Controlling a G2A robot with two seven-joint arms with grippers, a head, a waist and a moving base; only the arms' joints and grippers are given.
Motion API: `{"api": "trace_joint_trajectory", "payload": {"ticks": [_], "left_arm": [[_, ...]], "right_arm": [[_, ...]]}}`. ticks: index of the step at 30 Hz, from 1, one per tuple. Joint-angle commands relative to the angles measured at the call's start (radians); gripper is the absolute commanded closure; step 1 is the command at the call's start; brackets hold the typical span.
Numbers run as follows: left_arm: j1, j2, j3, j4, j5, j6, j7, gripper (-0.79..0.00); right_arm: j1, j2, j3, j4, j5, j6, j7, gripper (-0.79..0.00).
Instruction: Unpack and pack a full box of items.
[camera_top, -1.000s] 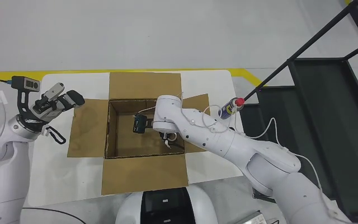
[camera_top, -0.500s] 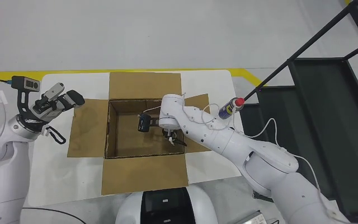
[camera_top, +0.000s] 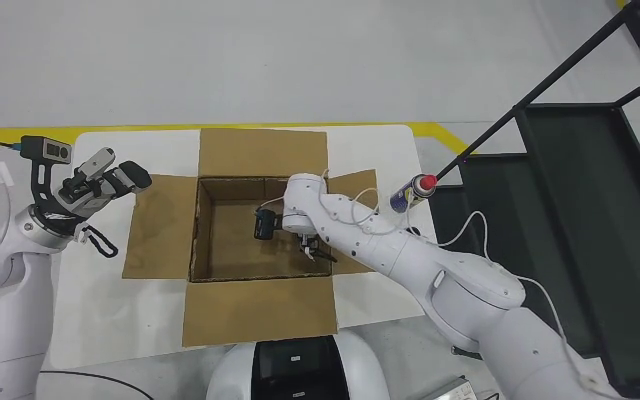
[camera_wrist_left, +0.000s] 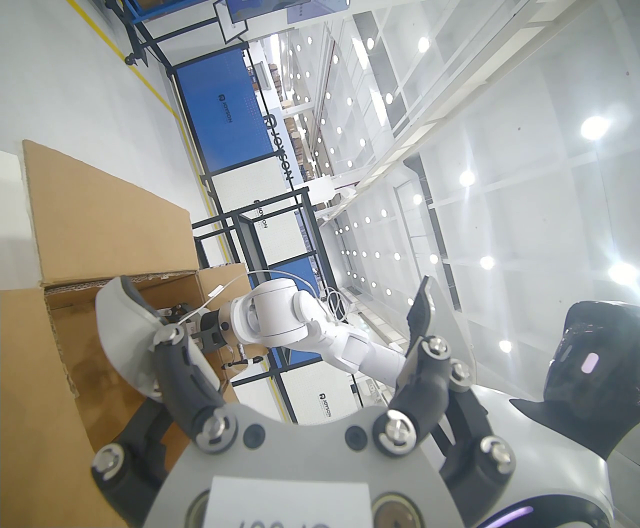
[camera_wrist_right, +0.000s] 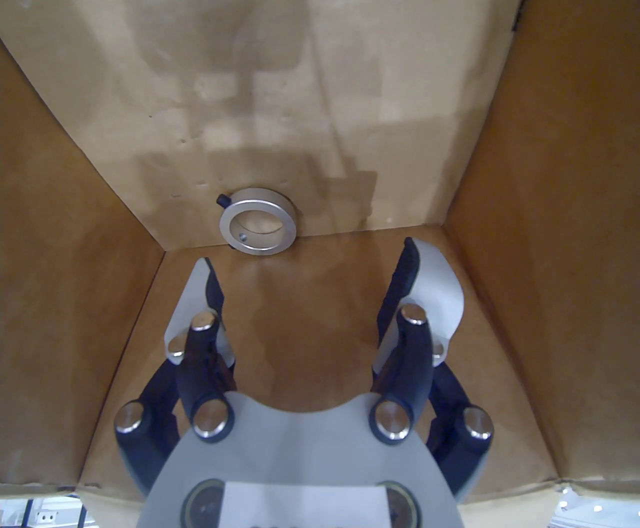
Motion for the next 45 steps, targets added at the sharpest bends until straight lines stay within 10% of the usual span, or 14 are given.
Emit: {"api": "trace_joint_trajectory", "payload": {"ticks": [1, 36, 41, 45], "left_arm": [[0.0, 0.0, 0.0, 0.0, 0.0, 0.0, 0.0, -0.785], [0.0, 0.0, 0.0, 0.0, 0.0, 0.0, 0.0, -0.785], [0.0, 0.0, 0.0, 0.0, 0.0, 0.0, 0.0, -0.785], [0.0, 0.0, 0.0, 0.0, 0.0, 0.0, 0.0, -0.785]], "right_arm": [[0.002, -0.006, -0.005, 0.012, -0.006, 0.0, -0.002, -0.529], [0.034, -0.145, -0.062, 0.317, -0.036, -0.094, -0.137, -0.314], [0.038, -0.161, -0.072, 0.343, -0.048, -0.121, -0.131, 0.0], [0.049, -0.17, -0.068, 0.352, -0.049, -0.128, -0.136, 0.0]]}}
